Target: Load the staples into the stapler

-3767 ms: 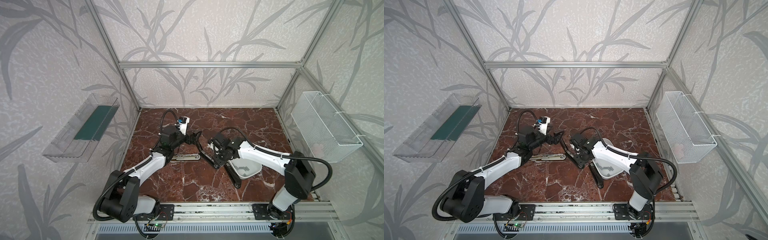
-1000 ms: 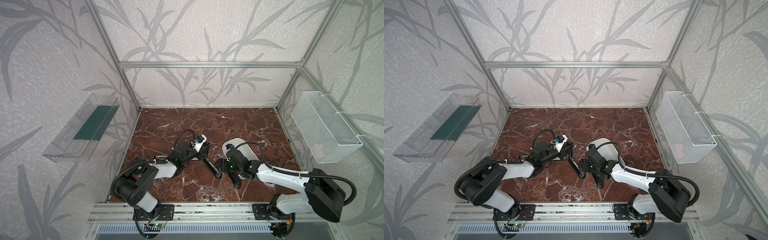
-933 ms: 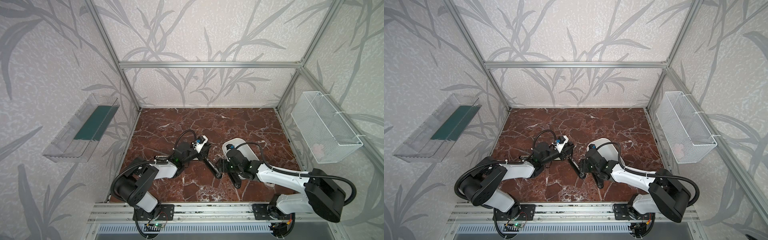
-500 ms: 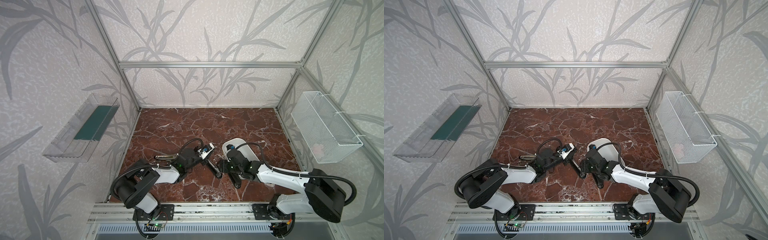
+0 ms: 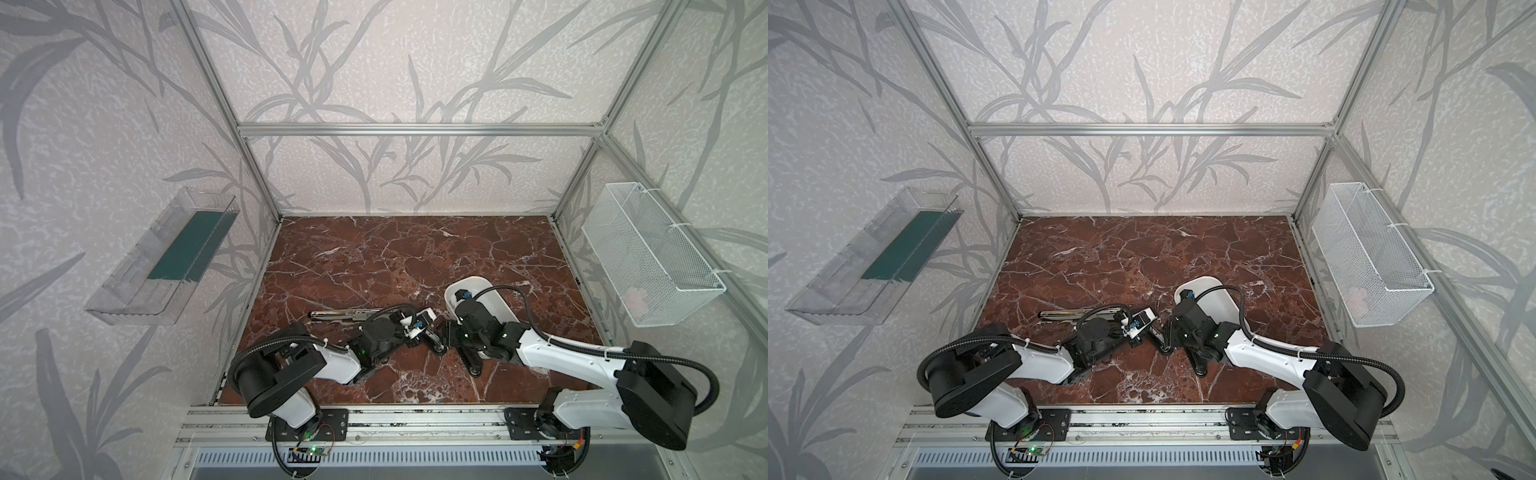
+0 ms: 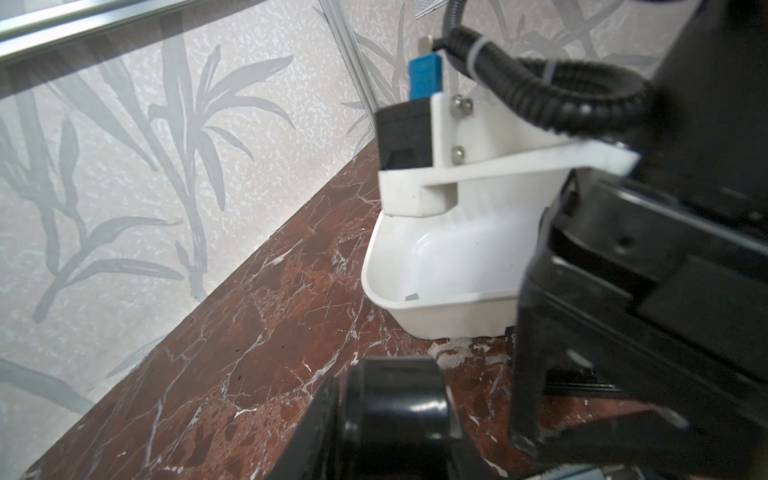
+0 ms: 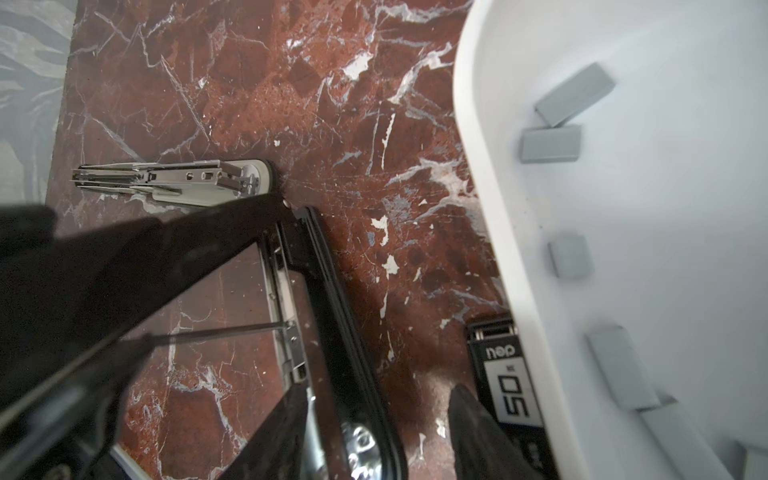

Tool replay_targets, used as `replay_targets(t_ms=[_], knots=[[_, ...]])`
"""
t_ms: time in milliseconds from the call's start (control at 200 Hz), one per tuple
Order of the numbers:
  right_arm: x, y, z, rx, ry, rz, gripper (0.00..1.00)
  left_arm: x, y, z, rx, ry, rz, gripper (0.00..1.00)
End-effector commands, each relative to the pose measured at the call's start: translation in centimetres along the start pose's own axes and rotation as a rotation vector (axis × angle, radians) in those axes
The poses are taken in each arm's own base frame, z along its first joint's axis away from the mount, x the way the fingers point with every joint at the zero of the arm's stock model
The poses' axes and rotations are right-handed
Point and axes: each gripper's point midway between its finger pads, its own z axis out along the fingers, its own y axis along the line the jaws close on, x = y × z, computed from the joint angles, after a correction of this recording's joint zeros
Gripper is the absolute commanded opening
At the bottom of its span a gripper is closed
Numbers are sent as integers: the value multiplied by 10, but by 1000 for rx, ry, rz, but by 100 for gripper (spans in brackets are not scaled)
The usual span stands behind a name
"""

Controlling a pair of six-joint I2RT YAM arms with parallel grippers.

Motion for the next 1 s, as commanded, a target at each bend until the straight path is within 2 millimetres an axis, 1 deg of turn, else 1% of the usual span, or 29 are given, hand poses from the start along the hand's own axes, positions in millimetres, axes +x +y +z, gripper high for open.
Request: replay_targets(t_ms=[0, 160, 300, 600, 770, 900, 995], knots=[[-1, -5, -7, 27, -13, -22, 56, 40, -24, -8, 38, 129, 22, 35], [0, -7, -7, 35, -16, -24, 56, 43, -38, -5, 30, 164, 97, 35], [3, -10, -7, 43, -13, -23, 56, 44, -46, -1, 20, 177, 144, 36], [5, -23, -18, 76, -40, -15, 56, 51, -61, 4, 4, 195, 230, 39], [6, -27, -25, 79, -58, -8, 56, 52, -69, 4, -24, 175, 290, 48], [5, -27, -28, 78, -68, -7, 57, 52, -71, 4, -67, 162, 315, 52], [5, -27, -28, 76, -67, -10, 57, 51, -72, 5, -88, 157, 334, 57]])
